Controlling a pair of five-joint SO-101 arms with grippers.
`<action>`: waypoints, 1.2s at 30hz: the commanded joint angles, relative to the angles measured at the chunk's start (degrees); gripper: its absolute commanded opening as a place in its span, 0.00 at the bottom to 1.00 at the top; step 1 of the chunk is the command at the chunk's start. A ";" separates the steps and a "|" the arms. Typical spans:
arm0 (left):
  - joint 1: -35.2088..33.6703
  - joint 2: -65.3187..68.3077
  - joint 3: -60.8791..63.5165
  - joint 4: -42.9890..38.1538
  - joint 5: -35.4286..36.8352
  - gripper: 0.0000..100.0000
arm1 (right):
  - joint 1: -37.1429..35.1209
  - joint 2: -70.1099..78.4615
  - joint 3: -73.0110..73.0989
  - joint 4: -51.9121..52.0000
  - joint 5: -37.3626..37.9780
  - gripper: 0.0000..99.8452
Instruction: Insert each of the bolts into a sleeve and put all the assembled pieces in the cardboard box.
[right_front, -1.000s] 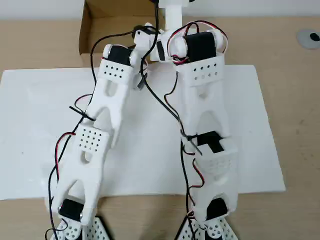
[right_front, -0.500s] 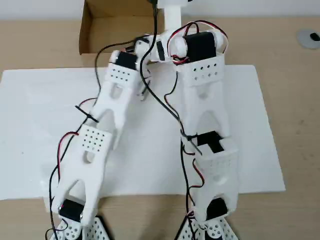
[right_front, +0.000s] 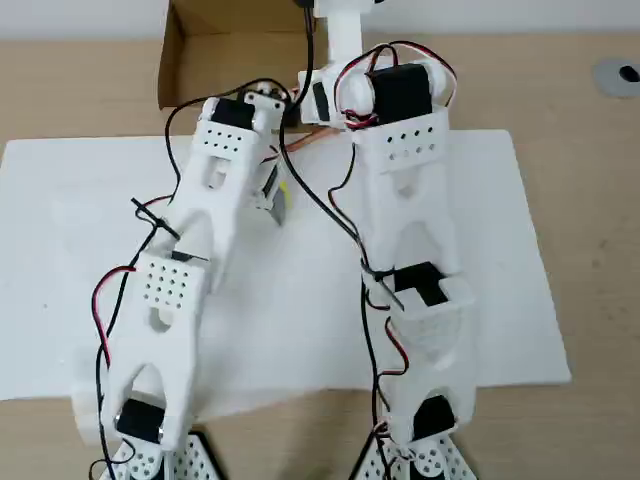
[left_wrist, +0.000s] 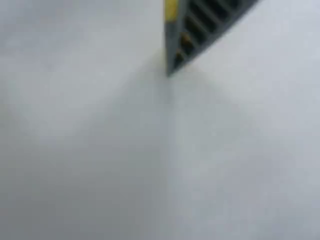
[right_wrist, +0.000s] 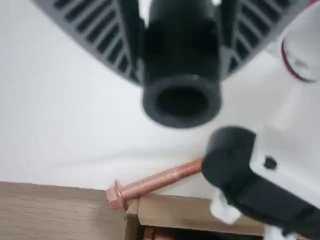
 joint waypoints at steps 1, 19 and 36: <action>3.43 -0.31 8.62 0.88 -3.87 0.19 | 1.27 -3.91 -3.38 -1.76 0.70 0.01; -1.05 -9.54 -5.36 0.79 -21.19 0.26 | 1.01 -3.74 -2.95 -2.02 0.70 0.01; 3.60 -6.37 -18.99 -12.84 -25.76 0.25 | 1.27 -0.75 -3.38 -2.02 0.70 0.01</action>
